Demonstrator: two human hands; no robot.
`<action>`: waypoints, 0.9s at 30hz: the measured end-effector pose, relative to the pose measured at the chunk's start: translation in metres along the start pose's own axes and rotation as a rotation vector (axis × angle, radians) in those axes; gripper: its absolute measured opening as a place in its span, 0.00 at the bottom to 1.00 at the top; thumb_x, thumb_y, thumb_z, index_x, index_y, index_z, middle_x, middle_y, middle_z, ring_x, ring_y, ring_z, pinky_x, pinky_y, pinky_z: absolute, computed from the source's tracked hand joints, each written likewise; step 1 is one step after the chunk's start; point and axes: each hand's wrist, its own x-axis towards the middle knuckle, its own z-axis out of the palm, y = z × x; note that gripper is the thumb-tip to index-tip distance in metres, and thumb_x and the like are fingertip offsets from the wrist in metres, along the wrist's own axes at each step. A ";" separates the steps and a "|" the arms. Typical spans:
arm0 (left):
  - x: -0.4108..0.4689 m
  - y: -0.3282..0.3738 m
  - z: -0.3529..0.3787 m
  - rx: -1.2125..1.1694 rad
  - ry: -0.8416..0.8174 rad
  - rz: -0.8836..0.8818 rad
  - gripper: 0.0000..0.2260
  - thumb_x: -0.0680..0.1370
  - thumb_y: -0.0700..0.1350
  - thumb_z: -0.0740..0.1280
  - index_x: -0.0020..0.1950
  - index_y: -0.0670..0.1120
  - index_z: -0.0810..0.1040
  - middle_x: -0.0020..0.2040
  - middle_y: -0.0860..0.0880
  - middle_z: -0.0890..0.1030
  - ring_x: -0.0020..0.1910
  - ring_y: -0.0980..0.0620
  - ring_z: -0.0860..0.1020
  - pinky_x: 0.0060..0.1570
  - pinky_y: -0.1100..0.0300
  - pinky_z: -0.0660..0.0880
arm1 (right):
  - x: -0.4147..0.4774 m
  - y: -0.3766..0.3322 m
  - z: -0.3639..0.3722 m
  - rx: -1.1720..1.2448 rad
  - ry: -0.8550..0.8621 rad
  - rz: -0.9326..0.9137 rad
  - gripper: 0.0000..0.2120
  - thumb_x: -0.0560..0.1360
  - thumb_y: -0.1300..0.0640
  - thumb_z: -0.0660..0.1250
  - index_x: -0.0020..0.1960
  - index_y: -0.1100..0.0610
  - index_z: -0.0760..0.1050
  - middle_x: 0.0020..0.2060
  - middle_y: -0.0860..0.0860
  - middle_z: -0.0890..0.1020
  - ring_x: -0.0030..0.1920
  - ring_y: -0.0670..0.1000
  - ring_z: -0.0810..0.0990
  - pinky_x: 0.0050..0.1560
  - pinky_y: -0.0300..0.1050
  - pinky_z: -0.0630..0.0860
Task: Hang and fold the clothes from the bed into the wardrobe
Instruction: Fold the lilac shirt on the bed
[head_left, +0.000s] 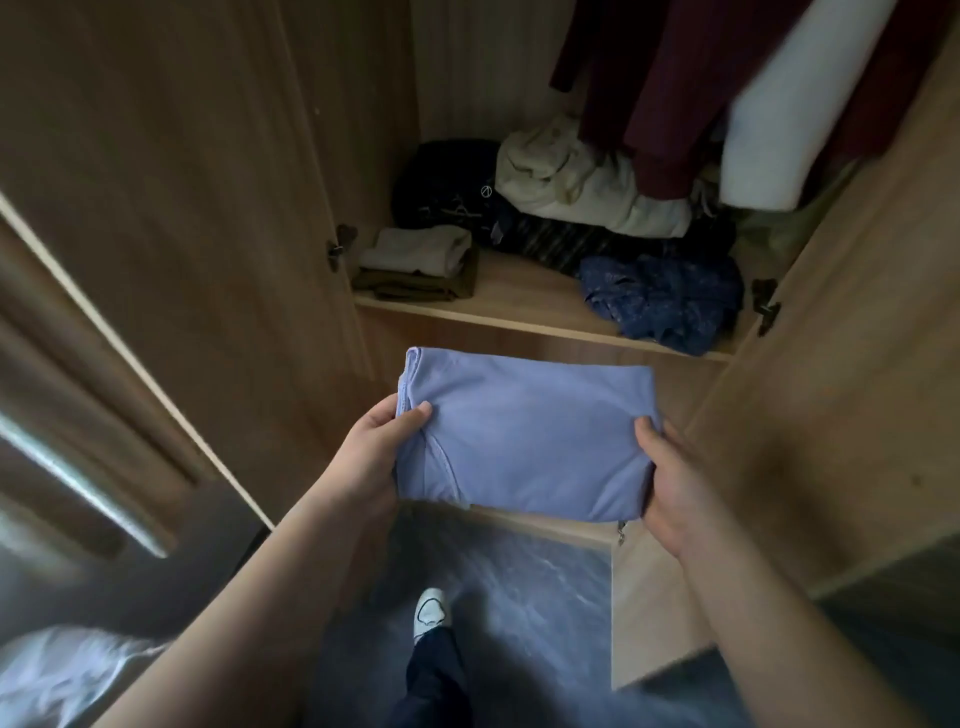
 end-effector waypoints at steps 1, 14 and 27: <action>0.021 0.003 -0.001 0.014 -0.008 -0.004 0.09 0.79 0.43 0.69 0.58 0.43 0.82 0.57 0.39 0.83 0.52 0.41 0.84 0.48 0.45 0.81 | 0.019 -0.001 0.003 -0.014 0.005 -0.007 0.14 0.82 0.53 0.61 0.64 0.57 0.77 0.59 0.55 0.83 0.60 0.55 0.82 0.64 0.55 0.74; 0.329 0.058 -0.014 0.197 -0.001 -0.043 0.15 0.81 0.46 0.66 0.66 0.42 0.78 0.61 0.42 0.83 0.58 0.43 0.82 0.57 0.48 0.79 | 0.287 -0.010 0.061 -0.134 0.213 -0.019 0.15 0.83 0.52 0.60 0.68 0.52 0.74 0.62 0.54 0.81 0.63 0.57 0.79 0.67 0.62 0.73; 0.460 0.030 0.010 0.654 0.198 -0.080 0.08 0.82 0.47 0.66 0.54 0.42 0.81 0.52 0.48 0.83 0.39 0.63 0.81 0.34 0.72 0.76 | 0.425 -0.014 0.037 -0.557 0.308 0.081 0.13 0.83 0.60 0.60 0.65 0.63 0.75 0.64 0.65 0.77 0.58 0.62 0.78 0.59 0.46 0.77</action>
